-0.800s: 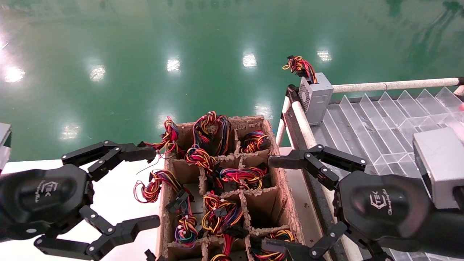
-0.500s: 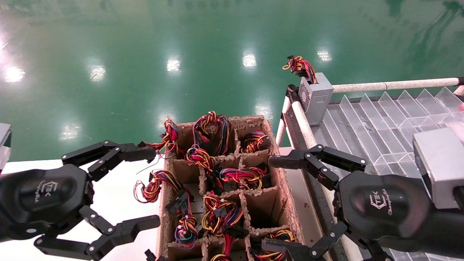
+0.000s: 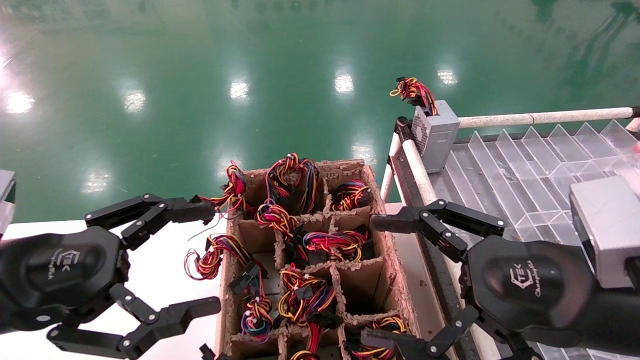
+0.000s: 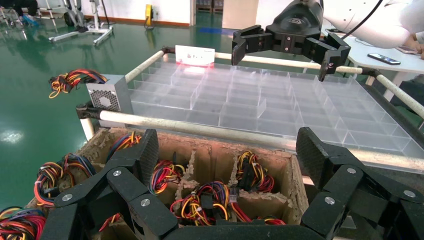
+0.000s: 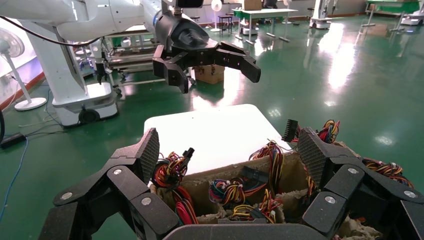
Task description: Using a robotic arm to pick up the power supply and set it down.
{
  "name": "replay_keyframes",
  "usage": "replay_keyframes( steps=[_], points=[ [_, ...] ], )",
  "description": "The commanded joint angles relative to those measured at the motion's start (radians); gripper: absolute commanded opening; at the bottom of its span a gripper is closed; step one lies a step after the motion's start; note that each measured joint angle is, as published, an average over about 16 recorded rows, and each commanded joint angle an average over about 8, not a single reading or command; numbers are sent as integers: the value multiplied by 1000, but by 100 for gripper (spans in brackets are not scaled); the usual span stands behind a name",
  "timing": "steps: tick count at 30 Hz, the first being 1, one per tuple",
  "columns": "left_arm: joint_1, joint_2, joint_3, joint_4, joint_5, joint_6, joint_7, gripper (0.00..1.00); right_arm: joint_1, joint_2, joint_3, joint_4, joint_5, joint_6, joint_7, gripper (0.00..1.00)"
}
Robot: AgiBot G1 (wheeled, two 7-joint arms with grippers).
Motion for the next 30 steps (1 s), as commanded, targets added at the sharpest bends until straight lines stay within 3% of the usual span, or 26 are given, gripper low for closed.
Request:
replay_keyframes(
  steps=[1, 3, 11, 22, 30],
  points=[
    [0, 0, 0, 0, 0, 0, 0, 100, 0, 0, 0, 0, 0, 0, 0, 100],
    [0, 0, 0, 0, 0, 0, 0, 100, 0, 0, 0, 0, 0, 0, 0, 100],
    [0, 0, 0, 0, 0, 0, 0, 0, 0, 0, 0, 0, 0, 0, 0, 100],
    [0, 0, 0, 0, 0, 0, 0, 0, -8, -15, -14, -24, -12, -5, -5, 100],
    [0, 0, 0, 0, 0, 0, 0, 0, 28, -123, -88, -125, -80, -56, -50, 100]
  ],
)
